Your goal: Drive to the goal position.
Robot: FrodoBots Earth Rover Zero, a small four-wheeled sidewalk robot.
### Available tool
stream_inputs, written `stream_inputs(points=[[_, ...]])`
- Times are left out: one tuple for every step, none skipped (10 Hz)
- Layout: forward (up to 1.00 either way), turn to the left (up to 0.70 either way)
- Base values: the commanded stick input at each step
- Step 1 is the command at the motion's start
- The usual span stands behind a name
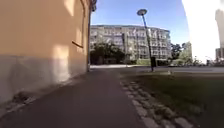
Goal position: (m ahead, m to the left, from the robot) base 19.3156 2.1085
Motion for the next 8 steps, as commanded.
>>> stream_inputs(points=[[0.70,0.00],[0.70,0.00],[0.70,0.00],[0.70,0.00],[0.70,0.00],[0.70,0.00],[0.70,0.00],[0.70,0.00]])
